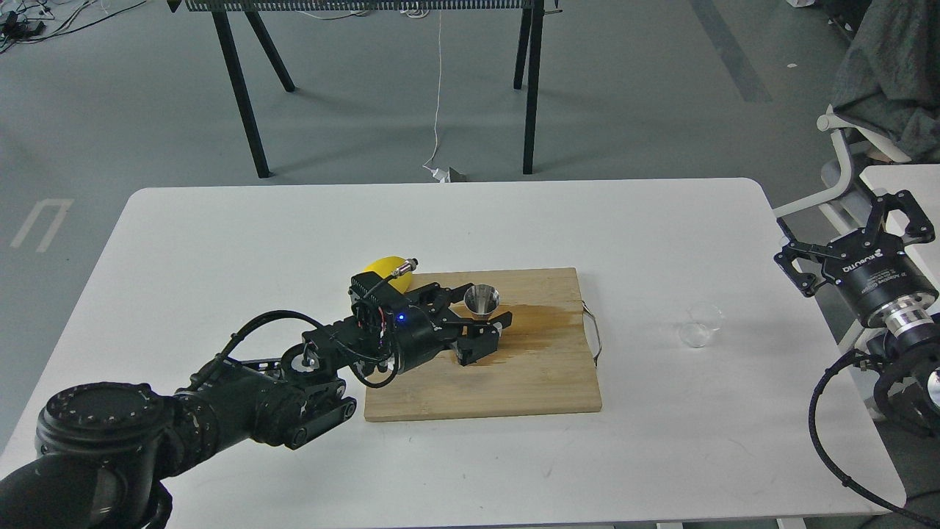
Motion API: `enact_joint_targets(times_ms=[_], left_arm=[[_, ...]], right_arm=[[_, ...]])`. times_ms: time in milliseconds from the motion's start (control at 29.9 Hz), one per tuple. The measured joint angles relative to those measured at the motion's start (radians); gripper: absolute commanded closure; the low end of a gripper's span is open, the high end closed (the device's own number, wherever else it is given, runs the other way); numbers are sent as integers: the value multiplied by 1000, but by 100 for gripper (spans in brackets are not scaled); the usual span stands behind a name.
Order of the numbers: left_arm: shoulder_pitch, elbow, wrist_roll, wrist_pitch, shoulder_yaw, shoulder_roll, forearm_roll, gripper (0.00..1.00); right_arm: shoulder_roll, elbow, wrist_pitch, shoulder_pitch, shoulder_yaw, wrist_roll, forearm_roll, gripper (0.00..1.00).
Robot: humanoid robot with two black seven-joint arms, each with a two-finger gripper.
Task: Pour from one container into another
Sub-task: 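Lower the jigger upright onto the cutting board and release it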
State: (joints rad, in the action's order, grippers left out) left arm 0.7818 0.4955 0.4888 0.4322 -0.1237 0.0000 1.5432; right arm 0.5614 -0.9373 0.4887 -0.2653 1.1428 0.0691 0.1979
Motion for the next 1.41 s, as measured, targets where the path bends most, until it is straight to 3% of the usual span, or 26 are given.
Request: enact_joint_targets(times_ms=[636, 1407], left_arm=[[-24, 76, 0, 6, 3, 0, 0, 10], [-30, 16, 0, 3, 5, 0, -4, 10]], right_arm=[[-2, 0, 0, 3, 0, 2, 0, 1], [-5, -6, 0, 8, 2, 3, 2, 1]])
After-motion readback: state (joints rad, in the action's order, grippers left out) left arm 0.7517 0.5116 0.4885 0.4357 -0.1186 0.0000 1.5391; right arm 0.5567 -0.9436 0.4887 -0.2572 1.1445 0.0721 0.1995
